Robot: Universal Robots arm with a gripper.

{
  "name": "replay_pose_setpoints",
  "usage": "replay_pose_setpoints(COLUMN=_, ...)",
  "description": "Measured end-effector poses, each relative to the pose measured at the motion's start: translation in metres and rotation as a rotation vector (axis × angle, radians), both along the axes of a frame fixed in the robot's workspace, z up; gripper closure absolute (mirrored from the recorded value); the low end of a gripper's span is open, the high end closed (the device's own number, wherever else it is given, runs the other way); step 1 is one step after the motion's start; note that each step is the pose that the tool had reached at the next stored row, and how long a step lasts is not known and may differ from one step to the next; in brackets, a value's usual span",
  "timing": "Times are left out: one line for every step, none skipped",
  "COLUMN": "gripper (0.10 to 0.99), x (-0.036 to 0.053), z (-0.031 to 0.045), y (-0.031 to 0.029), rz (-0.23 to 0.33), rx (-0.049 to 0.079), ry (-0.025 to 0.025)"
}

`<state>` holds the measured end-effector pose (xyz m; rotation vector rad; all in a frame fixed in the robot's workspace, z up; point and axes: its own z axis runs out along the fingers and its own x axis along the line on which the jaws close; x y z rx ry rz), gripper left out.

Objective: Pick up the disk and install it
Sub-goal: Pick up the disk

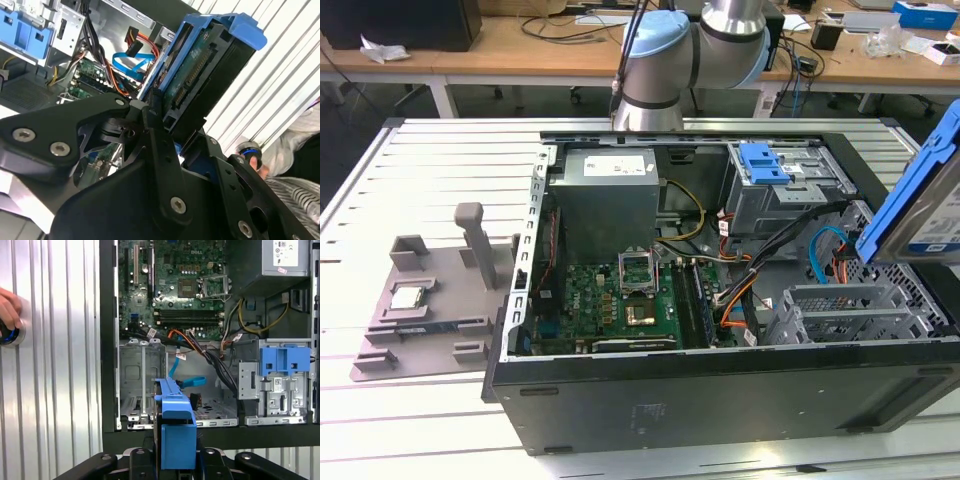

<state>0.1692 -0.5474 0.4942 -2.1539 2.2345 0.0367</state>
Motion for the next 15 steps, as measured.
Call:
replay_pose_setpoints(gripper=0.718, x=-0.0001, z=-0.0004, y=0.0000, rz=-0.009, rx=-0.001, ry=0.0055)
replay_pose_setpoints(gripper=0.718, x=0.0000, z=-0.0009, y=0.0000, rz=-0.019, rx=-0.002, ry=0.0139)
replay_pose_setpoints(gripper=0.718, x=-0.0007, z=-0.0014, y=0.0000, rz=-0.023, rx=-0.002, ry=0.0153)
replay_pose_setpoints(gripper=0.718, x=-0.0029, z=-0.0016, y=0.0001, rz=-0.023, rx=-0.002, ry=0.0153)
replay_pose_setpoints(gripper=0.718, x=-0.0051, z=-0.0017, y=0.0001, rz=-0.023, rx=-0.002, ry=0.0153)
replay_pose_setpoints(gripper=0.718, x=-0.0093, z=-0.0021, y=0.0000, rz=-0.023, rx=-0.002, ry=0.0154)
replay_pose_setpoints(gripper=0.718, x=-0.0129, z=-0.0025, y=0.0000, rz=-0.023, rx=-0.002, ry=0.0153)
replay_pose_setpoints(gripper=0.718, x=-0.0153, z=-0.0029, y=0.0000, rz=-0.023, rx=-0.002, ry=0.0153)
replay_pose_setpoints(gripper=0.718, x=-0.0182, z=-0.0037, y=0.0000, rz=-0.023, rx=-0.002, ry=0.0154)
replay_pose_setpoints(gripper=0.718, x=-0.0202, z=-0.0046, y=0.0000, rz=-0.023, rx=-0.002, ry=0.0154)
replay_pose_setpoints(gripper=0.718, x=-0.0226, z=-0.0058, y=0.0000, rz=-0.023, rx=-0.002, ry=0.0154)
replay_pose_setpoints(gripper=0.718, x=-0.0255, z=-0.0084, y=0.0000, rz=-0.024, rx=-0.002, ry=0.0153)
replay_pose_setpoints(gripper=0.718, x=-0.0277, z=-0.0120, y=-0.0001, rz=-0.023, rx=-0.002, ry=0.0154)
replay_pose_setpoints(gripper=0.718, x=-0.0300, z=-0.0154, y=-0.0001, rz=-0.023, rx=-0.002, ry=0.0154)
replay_pose_setpoints(gripper=0.718, x=-0.0333, z=-0.0190, y=-0.0006, rz=-0.023, rx=-0.002, ry=0.0156)
